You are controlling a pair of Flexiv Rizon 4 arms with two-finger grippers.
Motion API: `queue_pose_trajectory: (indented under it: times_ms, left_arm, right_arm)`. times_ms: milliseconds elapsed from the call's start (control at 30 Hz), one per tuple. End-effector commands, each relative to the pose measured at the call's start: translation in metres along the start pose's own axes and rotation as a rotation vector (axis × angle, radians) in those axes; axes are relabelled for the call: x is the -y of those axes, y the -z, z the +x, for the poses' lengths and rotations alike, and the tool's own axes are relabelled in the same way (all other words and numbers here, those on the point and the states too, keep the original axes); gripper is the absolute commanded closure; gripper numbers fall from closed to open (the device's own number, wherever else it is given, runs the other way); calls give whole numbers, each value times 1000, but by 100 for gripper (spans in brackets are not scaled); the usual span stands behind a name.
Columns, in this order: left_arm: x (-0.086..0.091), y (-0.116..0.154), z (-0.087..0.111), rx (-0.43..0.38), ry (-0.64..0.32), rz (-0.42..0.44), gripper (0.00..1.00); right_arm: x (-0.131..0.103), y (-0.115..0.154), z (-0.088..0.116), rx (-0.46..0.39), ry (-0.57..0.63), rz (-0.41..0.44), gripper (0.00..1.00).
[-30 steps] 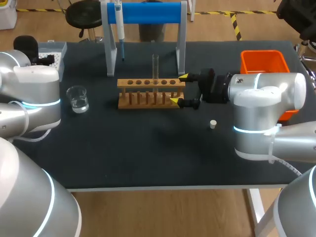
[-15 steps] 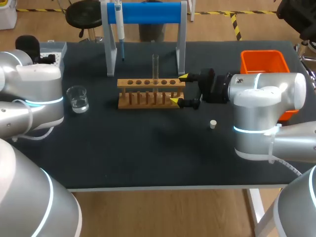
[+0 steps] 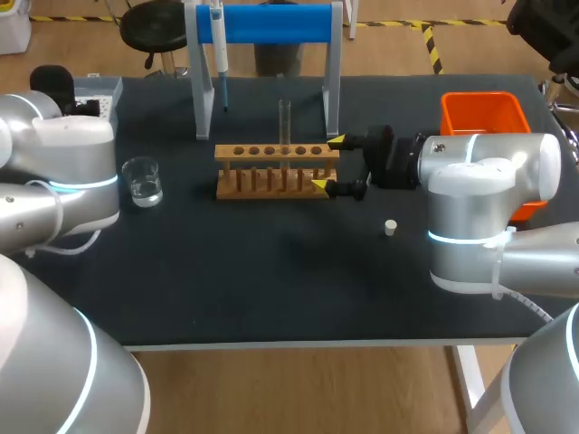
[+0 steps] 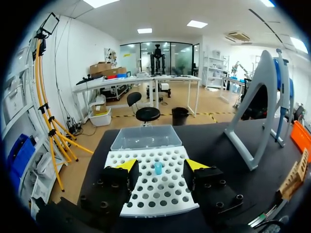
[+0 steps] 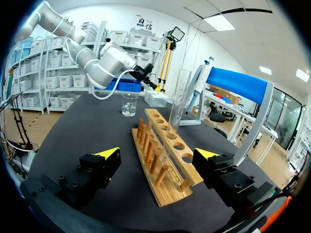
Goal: Invert the test tube, pick up the pipette, mount the tip to pipette, aspirate from beaker and dispense into the tube, eject the tip, return the pipette, and cap with the stopper.
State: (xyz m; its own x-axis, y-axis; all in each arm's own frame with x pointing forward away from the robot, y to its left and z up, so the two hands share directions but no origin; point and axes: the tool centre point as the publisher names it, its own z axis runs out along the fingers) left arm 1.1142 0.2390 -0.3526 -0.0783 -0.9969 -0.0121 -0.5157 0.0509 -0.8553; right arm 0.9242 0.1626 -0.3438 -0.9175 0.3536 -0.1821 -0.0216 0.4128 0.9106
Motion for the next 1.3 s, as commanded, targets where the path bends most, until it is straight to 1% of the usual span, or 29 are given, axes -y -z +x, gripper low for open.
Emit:
queue_pose_trajectory:
  times_ms: [33, 433, 733, 967, 1300]
  left_arm:
    - [2, -3, -1, -2, -2, -10, 47]
    - [2, -6, -1, -5, -5, -10, 53]
    - [1, -7, -1, -7, -3, -10, 54]
    - [1, -9, -1, -9, -4, -13, 57]
    - [1, -12, -2, -11, -8, -16, 58]
  right_arm:
    - [0, 0, 1, 3, 0, 1, 0]
    - [0, 0, 1, 3, 0, 1, 0]
    - [0, 0, 1, 3, 0, 1, 0]
    - [0, 0, 1, 3, 0, 1, 0]
    - [0, 0, 1, 3, 0, 1, 0]
